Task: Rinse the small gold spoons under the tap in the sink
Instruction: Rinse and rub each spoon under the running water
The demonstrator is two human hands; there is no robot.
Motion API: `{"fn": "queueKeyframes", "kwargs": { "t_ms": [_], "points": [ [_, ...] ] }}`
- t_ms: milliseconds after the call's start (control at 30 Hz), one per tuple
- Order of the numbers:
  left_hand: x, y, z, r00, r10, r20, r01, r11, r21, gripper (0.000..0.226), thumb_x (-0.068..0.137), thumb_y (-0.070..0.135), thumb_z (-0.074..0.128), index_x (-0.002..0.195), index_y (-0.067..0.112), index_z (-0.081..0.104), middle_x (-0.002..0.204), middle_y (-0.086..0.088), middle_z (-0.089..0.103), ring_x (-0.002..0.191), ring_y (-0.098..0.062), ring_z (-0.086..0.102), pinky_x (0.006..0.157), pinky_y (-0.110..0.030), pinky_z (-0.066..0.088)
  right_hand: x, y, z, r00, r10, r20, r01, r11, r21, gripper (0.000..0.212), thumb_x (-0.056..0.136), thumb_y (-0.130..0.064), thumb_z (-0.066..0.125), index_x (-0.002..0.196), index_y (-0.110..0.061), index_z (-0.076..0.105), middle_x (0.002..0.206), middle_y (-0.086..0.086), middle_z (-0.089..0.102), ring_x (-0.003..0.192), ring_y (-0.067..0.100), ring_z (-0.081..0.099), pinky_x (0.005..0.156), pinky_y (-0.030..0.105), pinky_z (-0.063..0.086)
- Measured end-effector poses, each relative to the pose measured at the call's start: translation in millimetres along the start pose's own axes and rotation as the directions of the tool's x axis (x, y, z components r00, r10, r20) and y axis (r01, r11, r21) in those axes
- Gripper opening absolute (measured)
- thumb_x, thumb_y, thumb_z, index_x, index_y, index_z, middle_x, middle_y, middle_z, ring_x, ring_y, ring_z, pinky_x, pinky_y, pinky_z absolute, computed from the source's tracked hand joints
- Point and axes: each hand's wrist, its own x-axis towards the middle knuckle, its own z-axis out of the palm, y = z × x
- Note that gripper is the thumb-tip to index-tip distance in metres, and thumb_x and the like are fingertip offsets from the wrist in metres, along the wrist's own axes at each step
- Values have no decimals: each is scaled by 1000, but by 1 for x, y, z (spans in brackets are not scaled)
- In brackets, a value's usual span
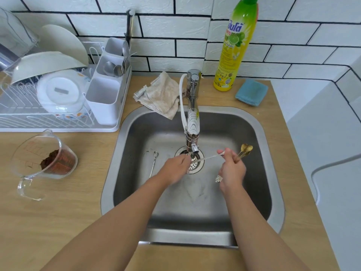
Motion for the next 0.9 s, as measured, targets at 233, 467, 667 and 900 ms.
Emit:
{"fn": "queueKeyframes", "kwargs": {
  "t_ms": [233, 467, 667, 900],
  "points": [
    [2, 25, 7, 963, 267, 37, -267, 963, 15, 23, 104, 33, 45, 118, 25, 61, 105, 10, 64, 92, -6, 53, 83, -21, 40, -8, 8, 6, 973, 79, 219, -65, 996, -66, 5, 102, -22, 65, 101, -17, 67, 75, -6, 75, 34, 4, 26, 34, 19, 25],
    [-33, -41, -8, 987, 155, 29, -157, 984, 80, 16, 105, 32, 46, 91, 24, 48, 76, -1, 59, 72, -24, 54, 67, -36, 41, -25, 22, 12, 783, 195, 590, 20, 941, -338, 23, 91, -11, 78, 112, -15, 72, 77, -13, 78, 51, -1, 58, 46, 11, 42],
    [-42, -50, -3, 986, 160, -55, -148, 973, 177, 21, 104, 40, 41, 87, 29, 42, 66, 7, 52, 69, -23, 50, 62, -36, 40, -29, 19, 15, 762, 218, 610, 69, 909, -412, 12, 94, -19, 73, 105, -18, 78, 108, -2, 81, 52, -10, 59, 46, 6, 40],
    [-44, -48, 3, 976, 202, -86, -180, 960, 216, 19, 102, 40, 44, 85, 35, 38, 65, 8, 51, 65, -21, 51, 54, -34, 34, -26, 25, 9, 813, 140, 566, 188, 856, -481, 11, 88, -31, 77, 94, -22, 78, 63, -14, 57, 56, -3, 53, 61, 8, 47]
  ]
}}
